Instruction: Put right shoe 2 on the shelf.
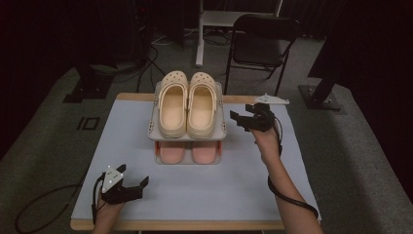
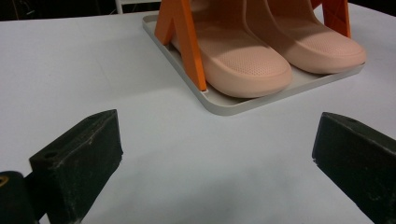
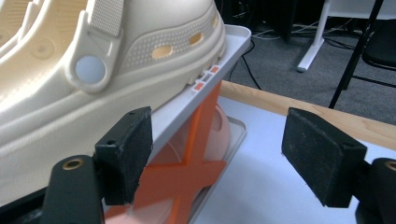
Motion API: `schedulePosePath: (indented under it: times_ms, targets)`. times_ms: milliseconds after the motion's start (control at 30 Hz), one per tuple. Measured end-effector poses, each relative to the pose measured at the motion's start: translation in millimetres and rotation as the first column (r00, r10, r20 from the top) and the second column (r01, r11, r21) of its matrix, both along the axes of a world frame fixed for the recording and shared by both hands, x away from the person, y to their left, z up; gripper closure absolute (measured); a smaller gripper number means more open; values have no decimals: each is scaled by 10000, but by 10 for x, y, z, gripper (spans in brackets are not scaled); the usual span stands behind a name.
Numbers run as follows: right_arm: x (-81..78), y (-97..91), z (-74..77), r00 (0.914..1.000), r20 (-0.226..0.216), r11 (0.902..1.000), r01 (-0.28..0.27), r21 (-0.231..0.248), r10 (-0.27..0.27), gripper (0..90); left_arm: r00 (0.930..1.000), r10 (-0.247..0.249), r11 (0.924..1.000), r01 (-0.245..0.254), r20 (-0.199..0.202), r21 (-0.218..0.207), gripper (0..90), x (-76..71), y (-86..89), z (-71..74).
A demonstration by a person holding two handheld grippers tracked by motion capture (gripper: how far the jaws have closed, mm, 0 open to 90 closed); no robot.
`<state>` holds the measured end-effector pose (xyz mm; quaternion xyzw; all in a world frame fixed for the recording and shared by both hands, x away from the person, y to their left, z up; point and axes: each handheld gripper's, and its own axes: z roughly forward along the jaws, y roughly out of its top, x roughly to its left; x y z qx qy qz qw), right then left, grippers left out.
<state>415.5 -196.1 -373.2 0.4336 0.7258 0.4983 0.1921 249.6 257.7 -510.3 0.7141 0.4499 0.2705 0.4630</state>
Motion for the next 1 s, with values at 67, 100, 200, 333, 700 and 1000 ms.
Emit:
schedulePosePath:
  times_ms: [67, 100, 200, 333, 700, 1000]
  targets:
    - [-33, -43, -20, 9999, 108, 10000, 30, -4, -30, 238, 10000, -9, 10000, 9, 10, 2, 17, 0, -2, 1]
    - [-53, -60, -30, 9999, 130, 10000, 51, 2, -51, 237, 10000, -4, 10000, 4, 22, 14, 17, 0, -4, 1]
    - [-114, -108, -78, 9997, 219, 10000, 72, -42, -71, 235, 10000, 8, 10000, -8, 3, 5, 17, 0, -7, -1]
    - [-186, -178, -158, 9997, 240, 9999, 106, 84, -108, 233, 10000, 10, 10000, -10, 15, 20, 17, 1, -8, 0]
    - [-352, -317, -399, 9998, 165, 9999, 143, 4, -143, 211, 10000, 5, 10000, -5, -8, 16, 17, 2, 0, -2]
    - [-440, -402, -597, 9998, -115, 9998, 181, -101, -182, 211, 10000, 12, 10000, -12, -16, 5, 17, 4, -8, -4]
